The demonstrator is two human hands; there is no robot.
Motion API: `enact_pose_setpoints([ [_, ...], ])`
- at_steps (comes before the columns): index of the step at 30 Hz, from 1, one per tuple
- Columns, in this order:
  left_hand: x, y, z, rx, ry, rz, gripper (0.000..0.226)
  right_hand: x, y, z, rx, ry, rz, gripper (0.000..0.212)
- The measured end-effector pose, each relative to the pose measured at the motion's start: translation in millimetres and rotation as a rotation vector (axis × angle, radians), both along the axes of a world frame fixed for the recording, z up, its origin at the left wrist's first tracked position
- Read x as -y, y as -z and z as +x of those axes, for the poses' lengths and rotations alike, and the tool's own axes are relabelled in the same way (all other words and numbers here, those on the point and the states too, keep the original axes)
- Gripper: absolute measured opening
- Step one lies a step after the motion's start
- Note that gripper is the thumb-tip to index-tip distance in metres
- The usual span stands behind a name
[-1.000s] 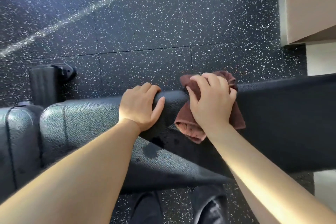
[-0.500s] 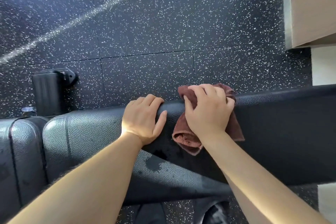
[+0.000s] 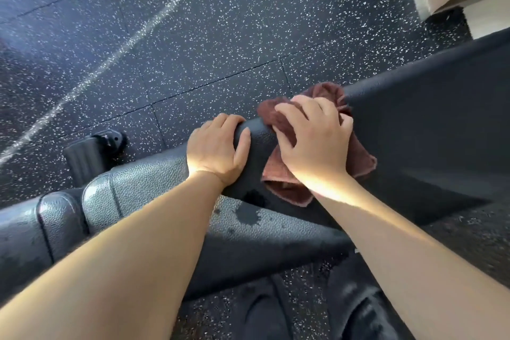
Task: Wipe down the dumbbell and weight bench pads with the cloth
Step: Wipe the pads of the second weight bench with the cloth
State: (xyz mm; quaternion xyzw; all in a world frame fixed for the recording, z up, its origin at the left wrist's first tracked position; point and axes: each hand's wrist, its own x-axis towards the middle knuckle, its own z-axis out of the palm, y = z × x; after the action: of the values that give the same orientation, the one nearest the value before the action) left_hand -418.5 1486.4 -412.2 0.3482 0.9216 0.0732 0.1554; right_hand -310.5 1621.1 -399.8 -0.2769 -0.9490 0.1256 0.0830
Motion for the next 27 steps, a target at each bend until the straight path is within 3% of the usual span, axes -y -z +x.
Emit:
enact_pose_setpoints([
  [9, 3.0, 2.7, 26.4, -0.115, -0.071, 0.105, 0.046, 31.0, 4.8, 105.4, -0.083, -0.045, -0.1, 0.038],
  [17, 17.7, 0.9, 146.6, -0.063, -0.082, 0.08, 0.068, -5.2, 1.9, 181.6, -0.034, -0.174, 0.01, 0.035],
  [22, 12.7, 4.2, 170.2, -0.131, -0.136, 0.024, 0.07, -63.3, 4.1, 206.9, -0.03, -0.02, 0.008, 0.033],
  [27, 12.9, 7.2, 170.5, -0.157, -0.144, 0.021, 0.07, -49.1, 7.7, 201.1, -0.084, 0.093, -0.008, 0.035],
])
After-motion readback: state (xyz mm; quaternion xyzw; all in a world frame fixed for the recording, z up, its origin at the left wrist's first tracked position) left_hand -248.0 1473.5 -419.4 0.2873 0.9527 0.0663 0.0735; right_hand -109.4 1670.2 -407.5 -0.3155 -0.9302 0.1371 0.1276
